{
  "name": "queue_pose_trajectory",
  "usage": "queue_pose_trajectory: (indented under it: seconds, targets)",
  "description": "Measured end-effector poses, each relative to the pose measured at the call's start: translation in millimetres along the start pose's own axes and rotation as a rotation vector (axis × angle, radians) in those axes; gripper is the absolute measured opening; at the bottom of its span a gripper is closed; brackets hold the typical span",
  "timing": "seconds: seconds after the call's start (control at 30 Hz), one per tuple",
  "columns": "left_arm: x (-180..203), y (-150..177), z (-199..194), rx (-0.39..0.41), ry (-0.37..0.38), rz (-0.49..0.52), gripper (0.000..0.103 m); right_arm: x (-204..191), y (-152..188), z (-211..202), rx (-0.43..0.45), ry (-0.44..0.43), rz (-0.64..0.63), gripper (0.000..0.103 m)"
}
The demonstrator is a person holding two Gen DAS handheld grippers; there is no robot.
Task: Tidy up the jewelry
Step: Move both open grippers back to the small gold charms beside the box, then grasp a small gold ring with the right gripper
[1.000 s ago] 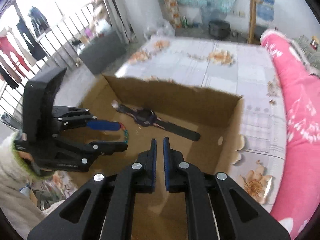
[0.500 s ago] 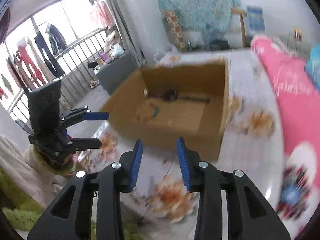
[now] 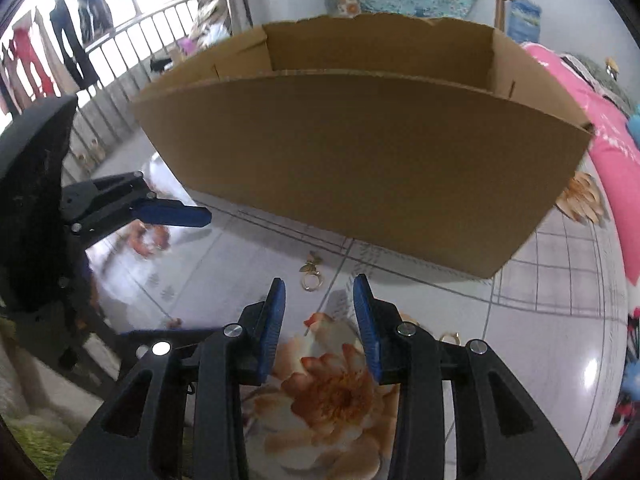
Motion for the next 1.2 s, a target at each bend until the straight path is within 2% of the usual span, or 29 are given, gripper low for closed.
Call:
queue_pose_trajectory:
  seconds: [0.2,0.33,0.63,1.03,1.2]
  targets:
    - [-1.3,0.6,6.5,-0.011,0.003,0.008,0.082,-9.0,-5.1,11.9,-0.007,0.025,-0.087,0.034]
    - [-0.7,3.2,8.9,-0.012,0.006,0.016,0.082,-16.8,-7.3,18.0,-0.014,0.029,-0.140,0.030]
    - [-1.5,8.3,5.9,-0.008,0.015,0.025,0.082,-32.1,-5.6,16.5,-0.010,0.025,-0.196,0.011]
    - [6.9,9.2,5.9,0.003,-0.006,0.048,0.081,-23.8,5.9,3.3,-0.006,0.022,-0.108,0.011]
    - [15.6,3.6,5.5,0.025,0.007,0.067,0.074,-6.8,10.7,-9.7,0.009,0.050,-0.050,0.011]
Point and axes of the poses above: each gripper's, at about its wrist camera, not at the fingertips, and z roughly the way its jaws point, x to its right, y to its underside, the point moved 6 cm from there along z, roughly the way its jaws point, and after that the axes turned 7 degrees about y, right-handed, at the moved point
